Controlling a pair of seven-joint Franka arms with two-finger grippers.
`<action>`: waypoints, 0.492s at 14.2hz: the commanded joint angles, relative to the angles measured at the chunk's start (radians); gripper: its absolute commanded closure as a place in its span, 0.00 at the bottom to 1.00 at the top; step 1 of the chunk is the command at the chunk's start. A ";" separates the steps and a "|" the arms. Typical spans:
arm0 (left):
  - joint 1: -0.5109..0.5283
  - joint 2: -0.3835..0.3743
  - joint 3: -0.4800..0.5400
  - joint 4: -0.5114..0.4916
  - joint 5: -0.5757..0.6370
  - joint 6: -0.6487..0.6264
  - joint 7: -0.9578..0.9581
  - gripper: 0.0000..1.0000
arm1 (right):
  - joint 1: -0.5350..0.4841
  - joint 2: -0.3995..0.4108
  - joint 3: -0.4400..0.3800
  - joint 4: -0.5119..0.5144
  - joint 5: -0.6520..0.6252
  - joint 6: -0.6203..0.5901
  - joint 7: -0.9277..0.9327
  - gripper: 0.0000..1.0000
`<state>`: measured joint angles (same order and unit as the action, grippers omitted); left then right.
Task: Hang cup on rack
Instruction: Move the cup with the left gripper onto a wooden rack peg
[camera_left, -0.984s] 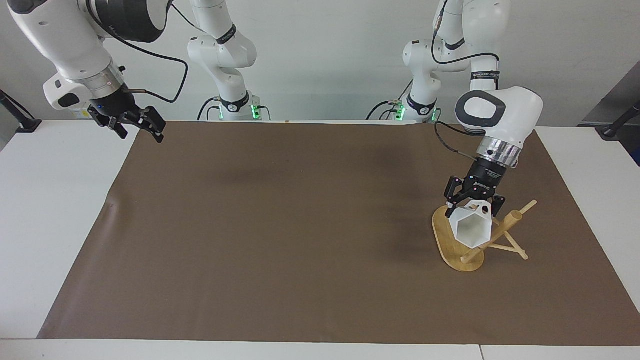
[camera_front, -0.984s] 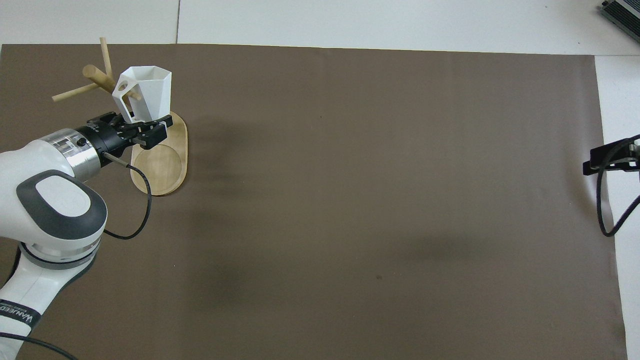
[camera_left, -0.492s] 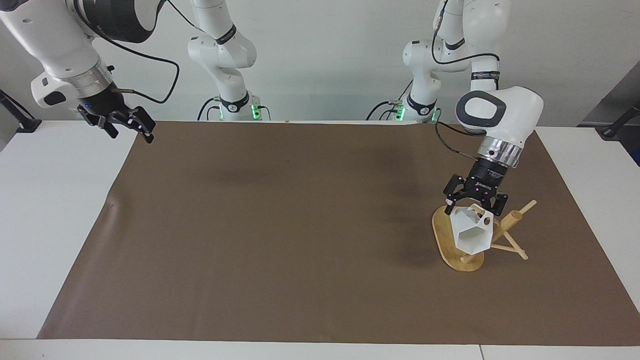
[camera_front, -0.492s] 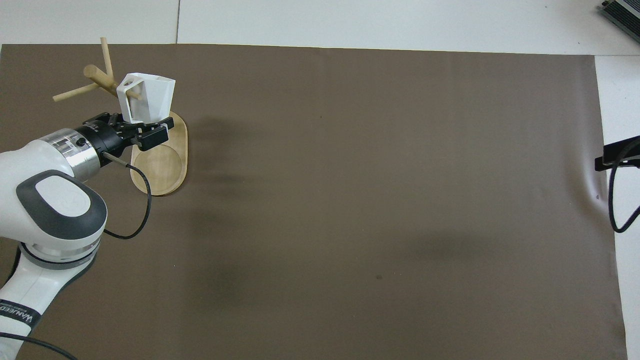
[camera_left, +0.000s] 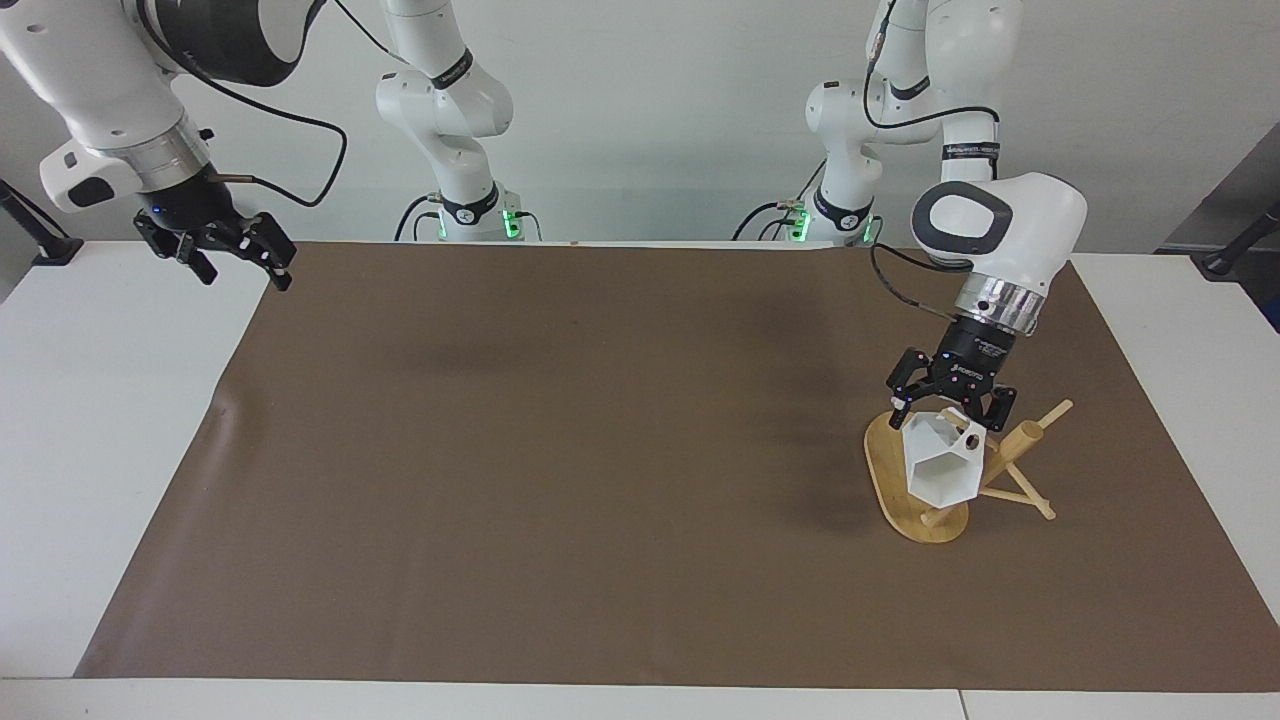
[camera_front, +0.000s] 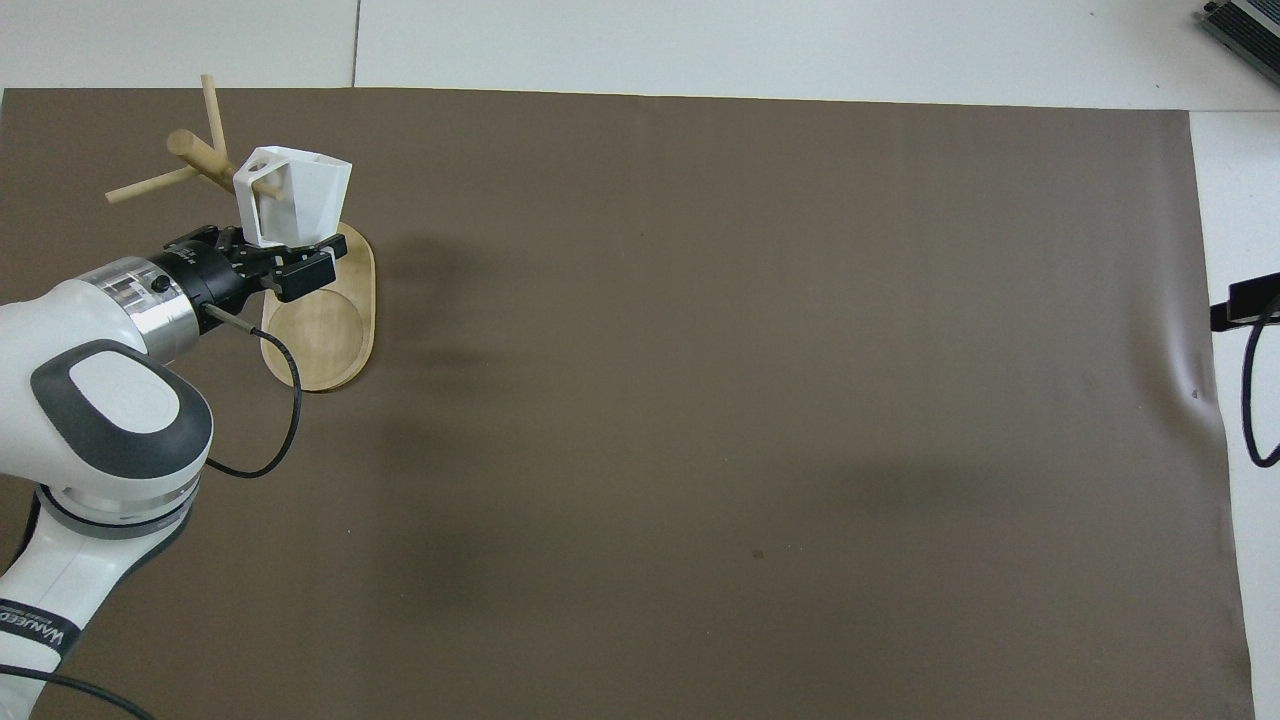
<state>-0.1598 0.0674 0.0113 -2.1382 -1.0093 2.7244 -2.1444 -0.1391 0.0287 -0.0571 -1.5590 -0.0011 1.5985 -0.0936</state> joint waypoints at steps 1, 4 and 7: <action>0.048 -0.011 0.007 0.023 0.086 -0.121 -0.014 0.00 | -0.016 -0.013 0.028 -0.016 -0.020 0.012 -0.008 0.00; 0.085 -0.047 0.009 0.021 0.092 -0.178 -0.015 0.00 | -0.014 -0.013 0.033 -0.016 -0.020 0.020 0.051 0.00; 0.086 -0.083 0.010 0.014 0.167 -0.201 -0.017 0.00 | -0.017 -0.013 0.071 -0.010 -0.017 0.015 0.045 0.00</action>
<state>-0.0826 0.0227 0.0226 -2.1114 -0.8930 2.5596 -2.1445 -0.1395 0.0287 -0.0325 -1.5590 -0.0012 1.6002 -0.0665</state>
